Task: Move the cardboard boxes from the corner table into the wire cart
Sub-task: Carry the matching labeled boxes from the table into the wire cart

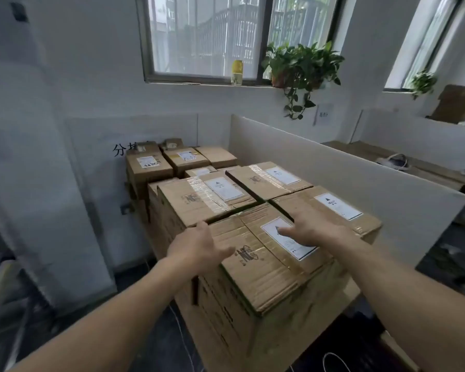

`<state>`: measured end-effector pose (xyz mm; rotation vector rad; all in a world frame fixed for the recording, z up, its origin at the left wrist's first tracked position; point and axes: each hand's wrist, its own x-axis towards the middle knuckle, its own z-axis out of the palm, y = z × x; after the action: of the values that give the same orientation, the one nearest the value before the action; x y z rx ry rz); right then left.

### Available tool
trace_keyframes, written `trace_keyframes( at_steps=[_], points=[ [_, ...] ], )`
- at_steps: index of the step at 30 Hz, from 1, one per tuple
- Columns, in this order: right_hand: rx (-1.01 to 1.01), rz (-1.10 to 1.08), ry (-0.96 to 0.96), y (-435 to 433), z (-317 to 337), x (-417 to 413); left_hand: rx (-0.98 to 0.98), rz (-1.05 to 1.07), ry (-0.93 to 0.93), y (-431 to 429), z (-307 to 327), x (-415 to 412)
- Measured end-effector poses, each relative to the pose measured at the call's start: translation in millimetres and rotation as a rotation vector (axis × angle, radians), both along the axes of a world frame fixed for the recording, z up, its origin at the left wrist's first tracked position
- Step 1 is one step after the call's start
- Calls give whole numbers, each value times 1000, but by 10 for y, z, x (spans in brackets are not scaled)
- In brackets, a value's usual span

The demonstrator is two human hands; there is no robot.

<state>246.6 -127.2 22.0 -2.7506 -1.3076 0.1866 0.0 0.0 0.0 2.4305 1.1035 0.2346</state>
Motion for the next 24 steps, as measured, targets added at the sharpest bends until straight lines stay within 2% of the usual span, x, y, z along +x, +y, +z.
trace_keyframes(
  at_steps=[4, 13, 20, 24],
  points=[
    [-48, -36, -5, 0, -92, 85, -172, 27, -75, -78, -128, 30],
    [-14, -44, -110, 89, -182, 68, -317, 133, -234, -175, -347, 12],
    [164, -254, 205, 47, -249, -142, -428, 151, -353, -177, -419, -227],
    [192, -286, 315, 21, -295, -403, -469, 192, -388, -187, -460, -484]
  ],
)
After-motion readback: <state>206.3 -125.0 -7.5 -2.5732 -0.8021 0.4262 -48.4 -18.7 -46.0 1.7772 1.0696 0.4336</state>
